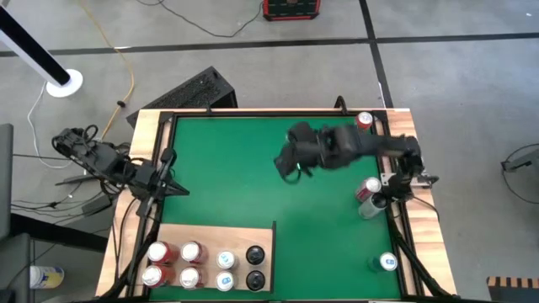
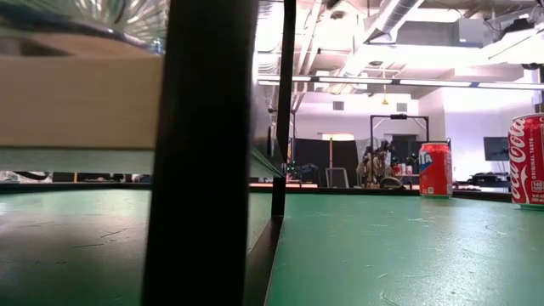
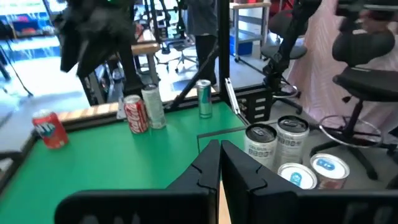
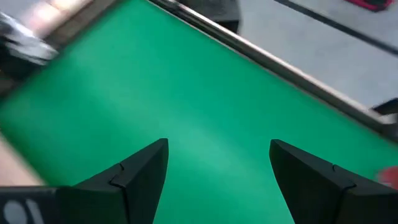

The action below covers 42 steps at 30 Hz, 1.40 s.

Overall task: Place canned beverage on shelf
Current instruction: Put the orange soda can on the shelf aligned with the other orange can

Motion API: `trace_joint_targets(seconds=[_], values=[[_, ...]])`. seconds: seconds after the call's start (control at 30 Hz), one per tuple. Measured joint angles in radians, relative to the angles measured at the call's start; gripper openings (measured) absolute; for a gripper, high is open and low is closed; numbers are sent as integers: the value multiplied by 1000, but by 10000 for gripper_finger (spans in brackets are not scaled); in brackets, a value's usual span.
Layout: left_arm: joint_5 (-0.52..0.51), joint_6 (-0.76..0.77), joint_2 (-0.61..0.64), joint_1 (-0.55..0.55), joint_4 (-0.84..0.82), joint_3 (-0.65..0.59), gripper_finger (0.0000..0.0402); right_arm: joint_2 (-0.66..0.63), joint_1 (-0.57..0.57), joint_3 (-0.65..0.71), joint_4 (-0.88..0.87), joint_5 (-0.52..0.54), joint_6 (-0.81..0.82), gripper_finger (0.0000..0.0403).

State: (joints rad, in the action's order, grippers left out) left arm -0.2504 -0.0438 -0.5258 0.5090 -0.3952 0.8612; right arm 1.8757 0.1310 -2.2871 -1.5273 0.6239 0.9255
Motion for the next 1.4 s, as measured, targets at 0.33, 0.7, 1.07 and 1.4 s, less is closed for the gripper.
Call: trace_joint_targets(seconds=[0.33, 0.7, 1.07, 1.4], values=[[-124, -107, 58, -101, 34, 0, 0, -161, -389, 57, -41, -46, -310, 303], [-151, -110, 126, -201, -1, 0, 0, -405, -785, 472, 225, -139, -373, 303], [-179, -67, 126, -213, -17, 0, 0, -492, -968, 893, 394, -185, -279, 306], [-180, -1, 126, -212, -28, 0, 0, -538, -1064, 1079, 488, -205, -250, 333]])
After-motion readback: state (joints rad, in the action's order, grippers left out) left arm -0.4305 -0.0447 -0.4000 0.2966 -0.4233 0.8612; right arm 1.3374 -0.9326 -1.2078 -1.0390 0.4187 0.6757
